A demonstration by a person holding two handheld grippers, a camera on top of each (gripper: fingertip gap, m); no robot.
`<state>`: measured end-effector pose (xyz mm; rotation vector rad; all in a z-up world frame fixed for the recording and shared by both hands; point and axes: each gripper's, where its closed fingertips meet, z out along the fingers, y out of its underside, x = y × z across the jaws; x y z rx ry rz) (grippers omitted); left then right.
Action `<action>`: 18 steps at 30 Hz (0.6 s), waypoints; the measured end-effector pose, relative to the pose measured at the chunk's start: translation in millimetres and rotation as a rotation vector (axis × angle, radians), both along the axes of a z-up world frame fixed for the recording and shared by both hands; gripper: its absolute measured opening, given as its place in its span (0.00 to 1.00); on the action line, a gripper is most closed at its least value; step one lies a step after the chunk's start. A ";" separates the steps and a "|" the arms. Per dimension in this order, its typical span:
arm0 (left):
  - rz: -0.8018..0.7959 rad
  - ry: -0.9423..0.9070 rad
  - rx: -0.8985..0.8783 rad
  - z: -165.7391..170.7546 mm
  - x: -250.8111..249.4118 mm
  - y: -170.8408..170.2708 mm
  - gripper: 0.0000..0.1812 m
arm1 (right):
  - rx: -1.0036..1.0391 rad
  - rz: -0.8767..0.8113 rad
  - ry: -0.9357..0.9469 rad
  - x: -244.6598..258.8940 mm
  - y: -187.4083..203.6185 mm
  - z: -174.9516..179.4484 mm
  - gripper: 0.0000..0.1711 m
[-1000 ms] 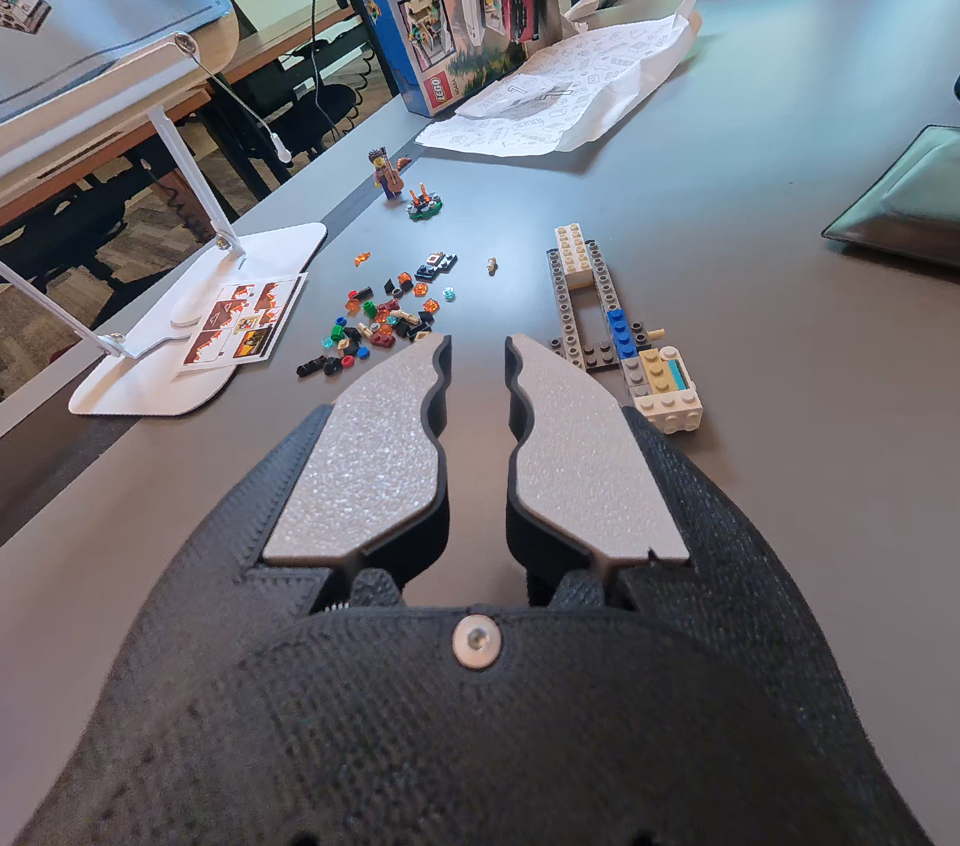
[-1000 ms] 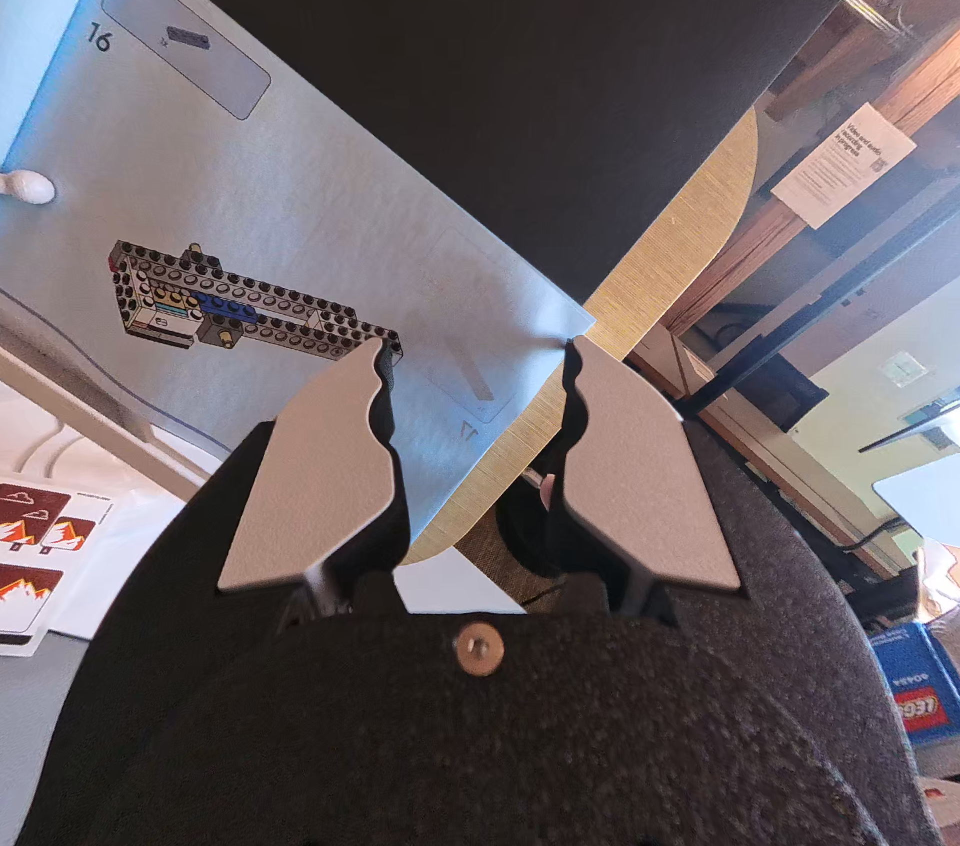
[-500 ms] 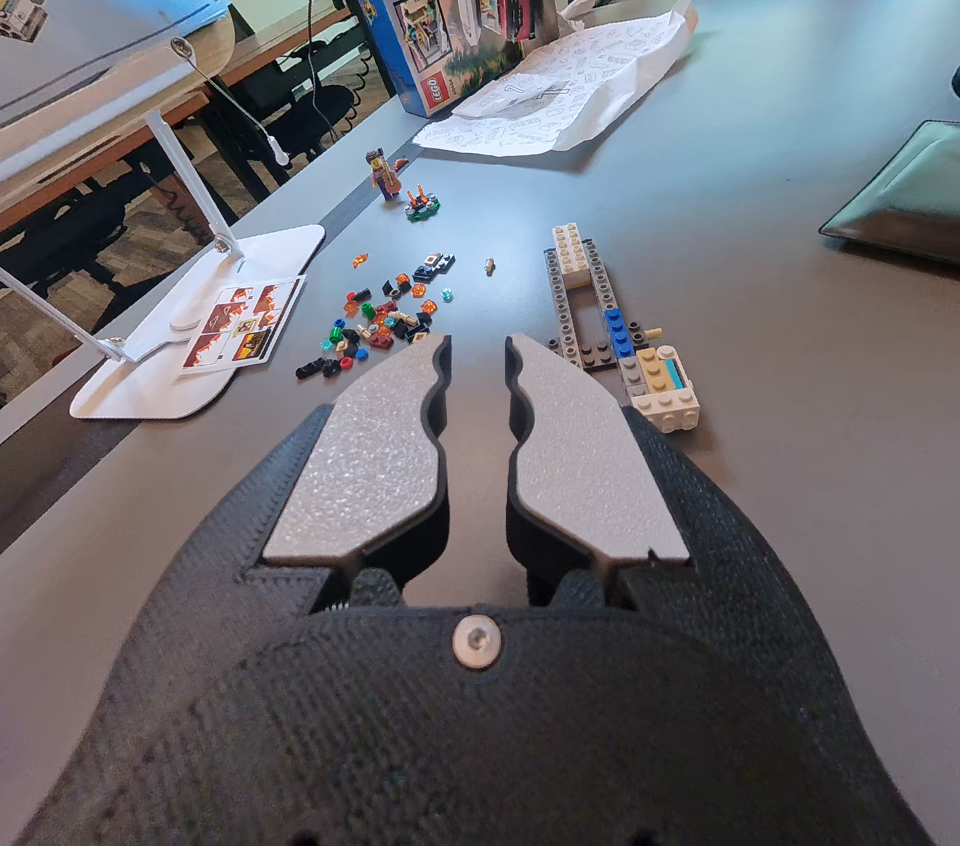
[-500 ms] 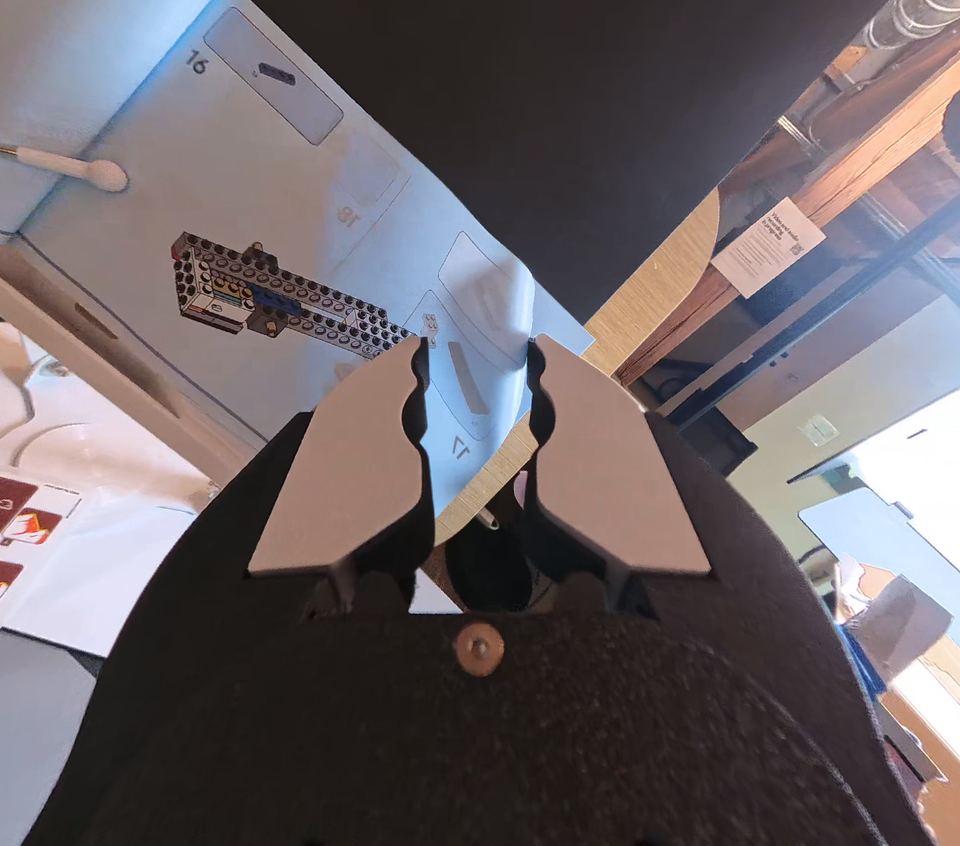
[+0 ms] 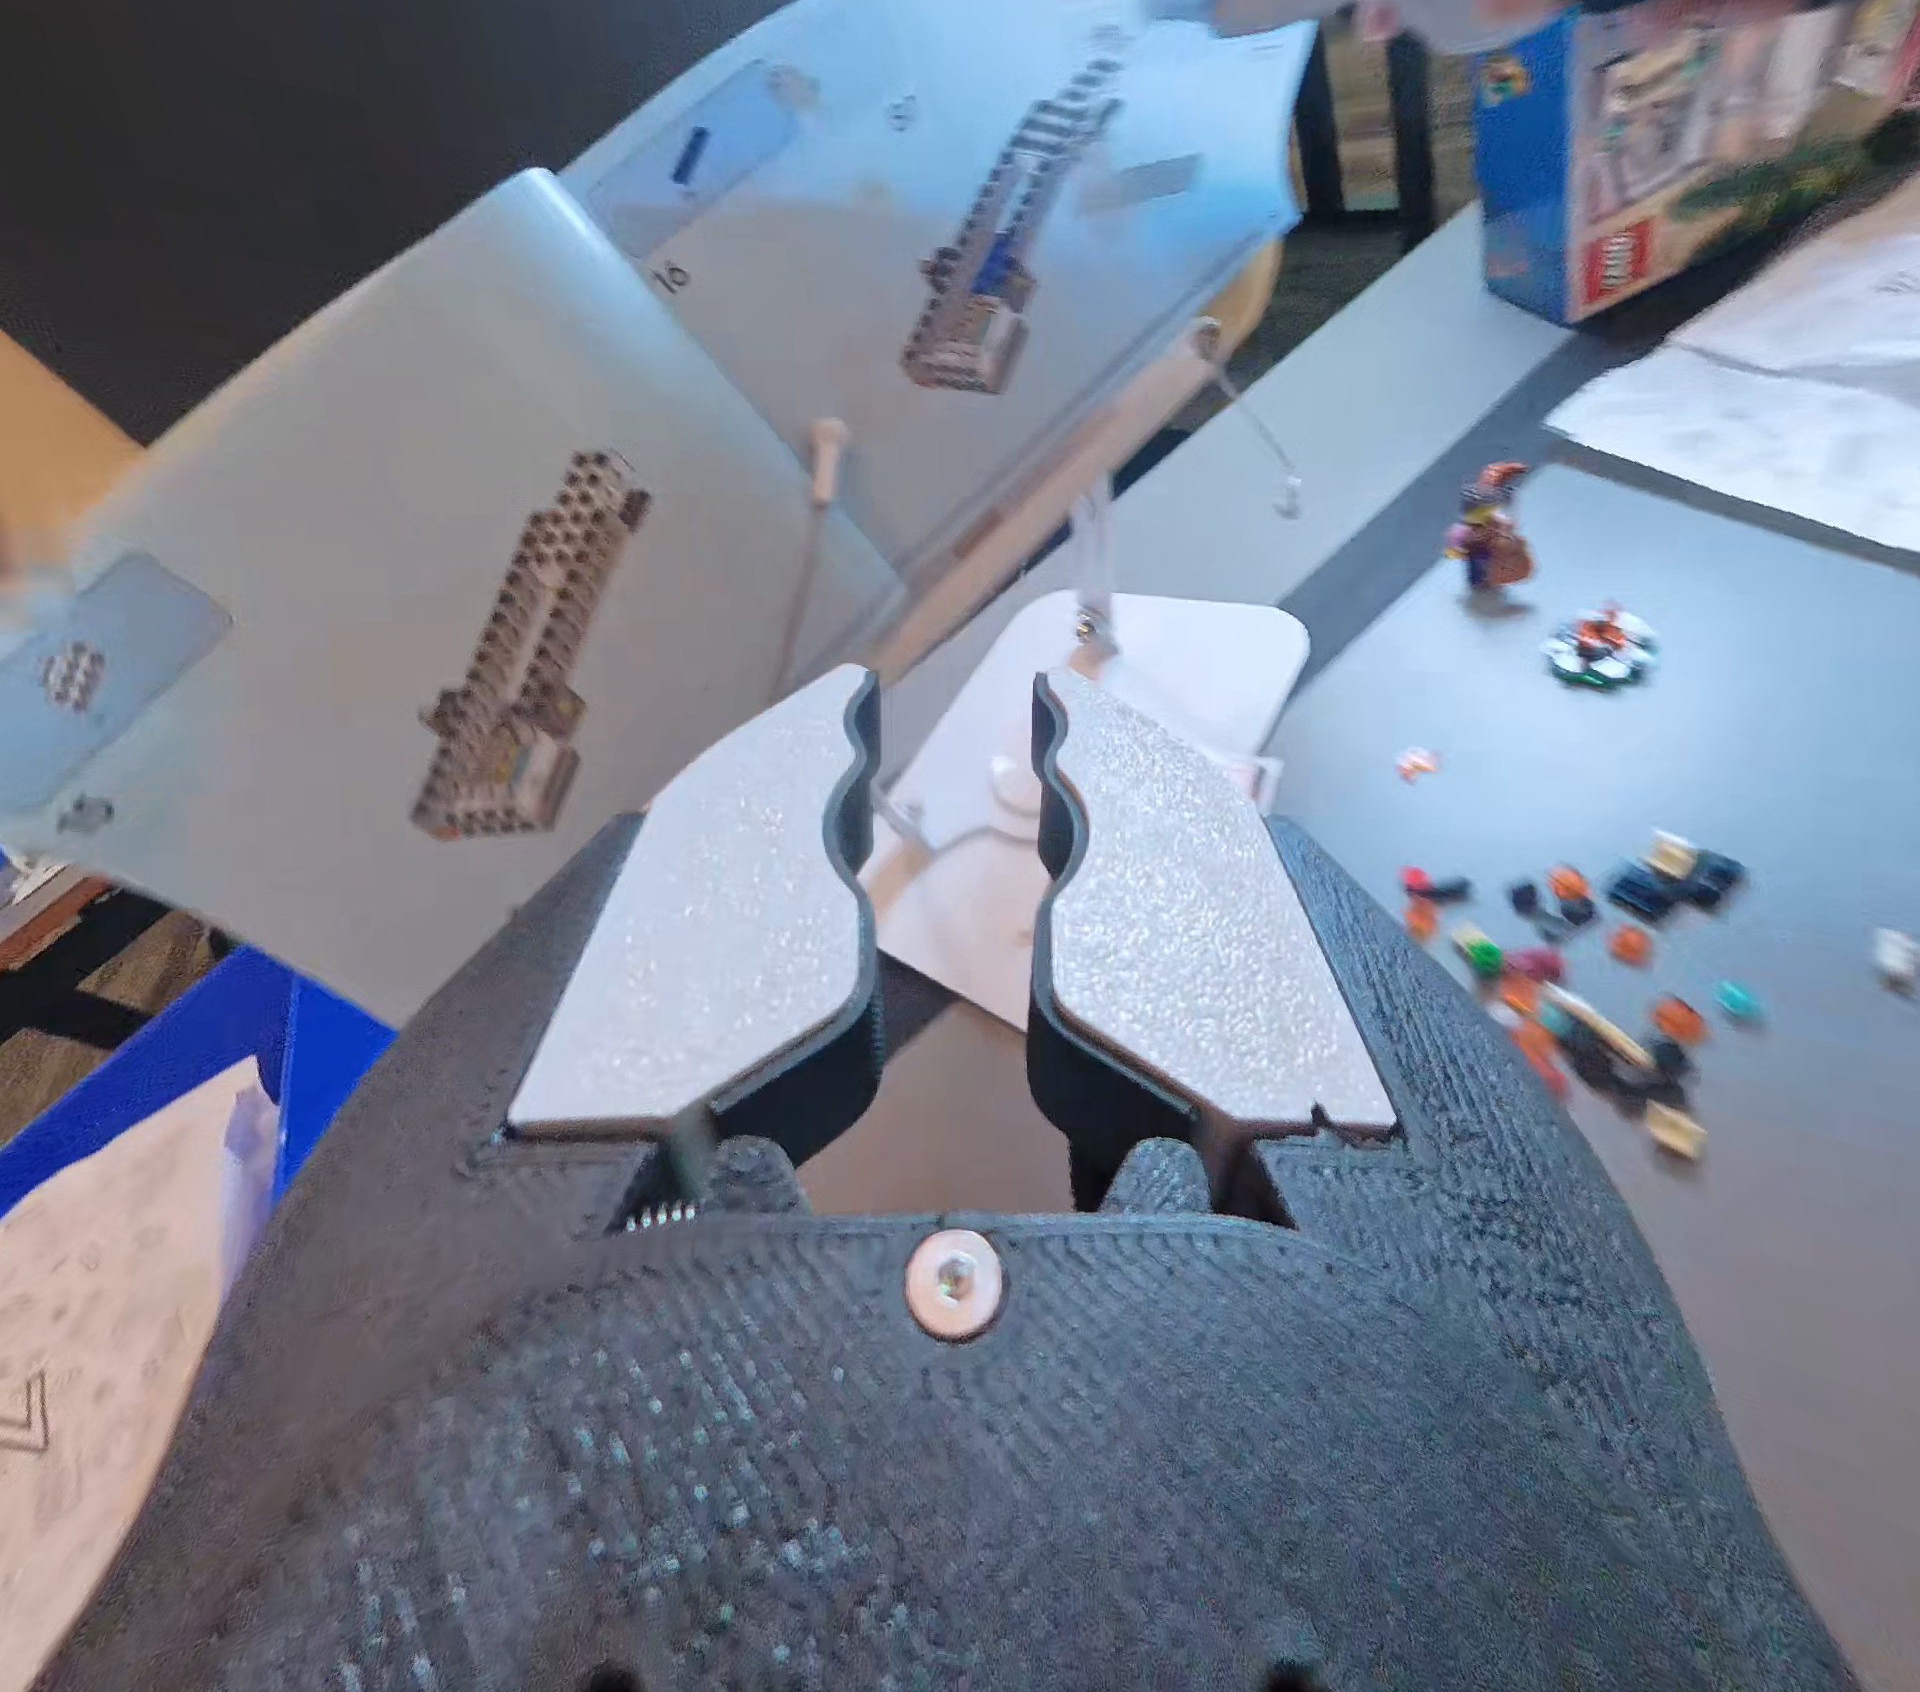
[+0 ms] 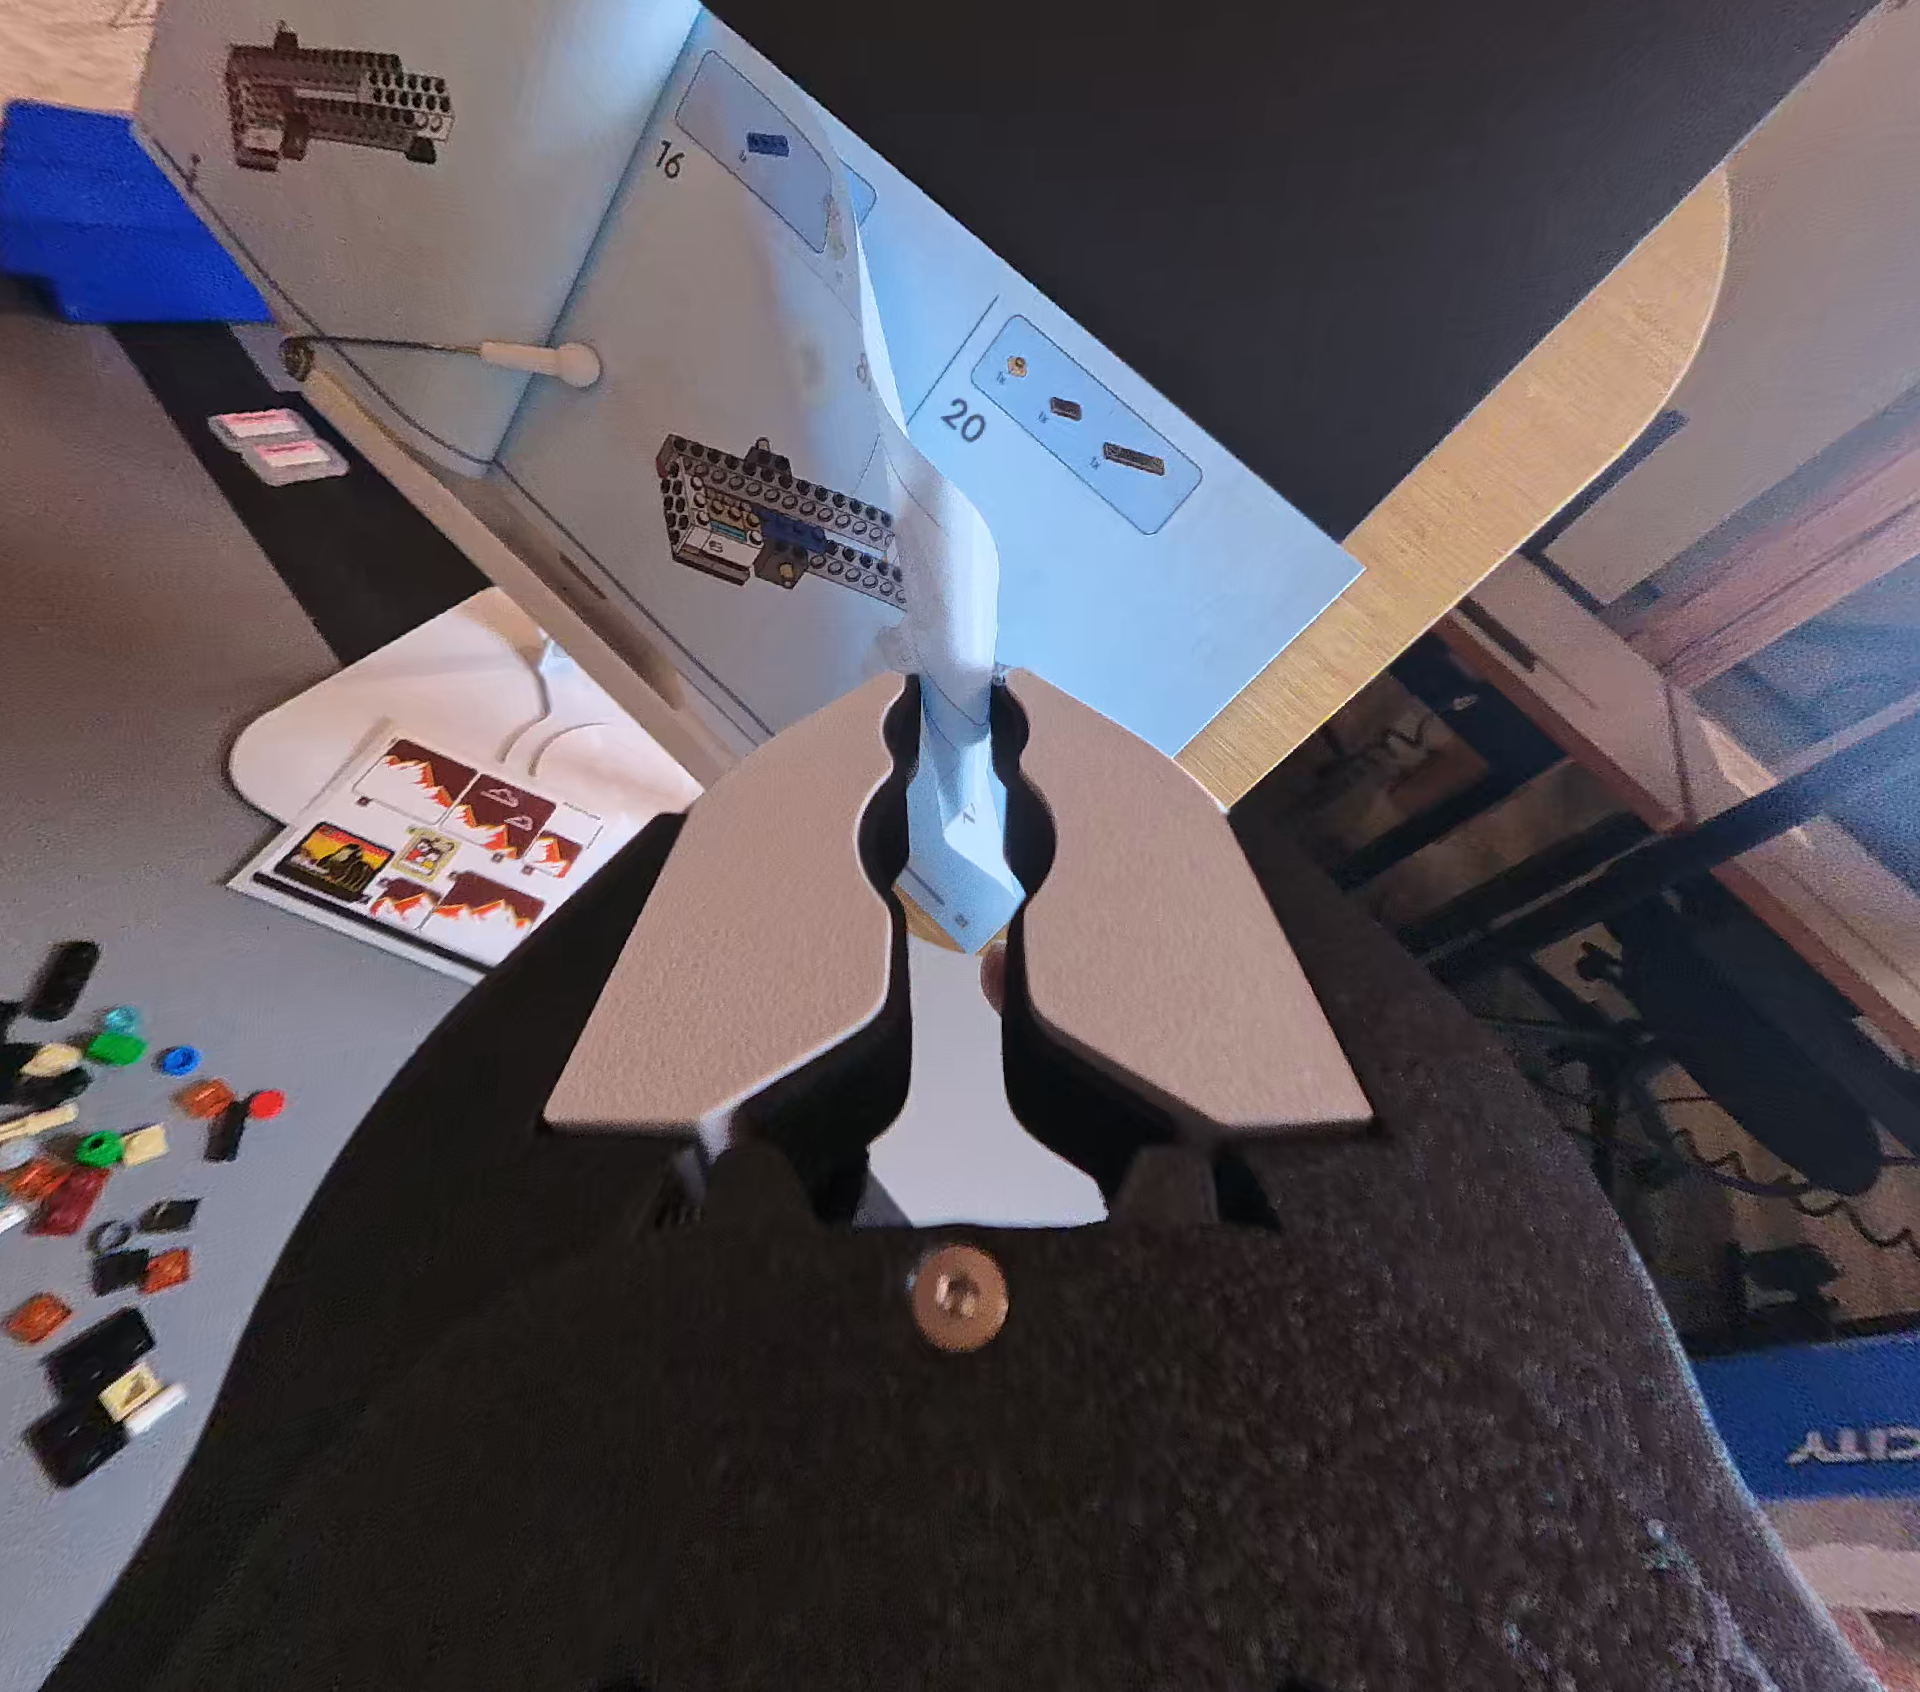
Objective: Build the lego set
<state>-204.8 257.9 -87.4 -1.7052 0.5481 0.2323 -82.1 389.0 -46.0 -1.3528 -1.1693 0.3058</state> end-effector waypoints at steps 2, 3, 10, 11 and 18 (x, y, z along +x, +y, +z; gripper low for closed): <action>0.024 0.029 -0.070 -0.7 -10.5 38.3 0.16 | -0.062 0.033 -0.030 0.5 -2.8 -2.1 0.07; 0.037 0.065 -0.131 -8.7 -14.1 53.0 0.19 | -0.093 0.054 -0.043 0.2 -5.1 -3.5 0.06; 0.144 0.221 -0.095 -14.2 -36.6 85.1 0.01 | -0.201 0.213 -0.120 -10.0 -36.2 -10.0 0.03; 0.145 0.209 -0.066 -11.9 -38.9 83.7 0.01 | -0.216 0.243 -0.122 -13.7 -44.0 -10.4 0.02; 0.153 -0.278 0.104 3.2 -66.7 62.4 0.01 | -0.307 0.427 -0.141 -62.5 -101.0 -7.5 0.02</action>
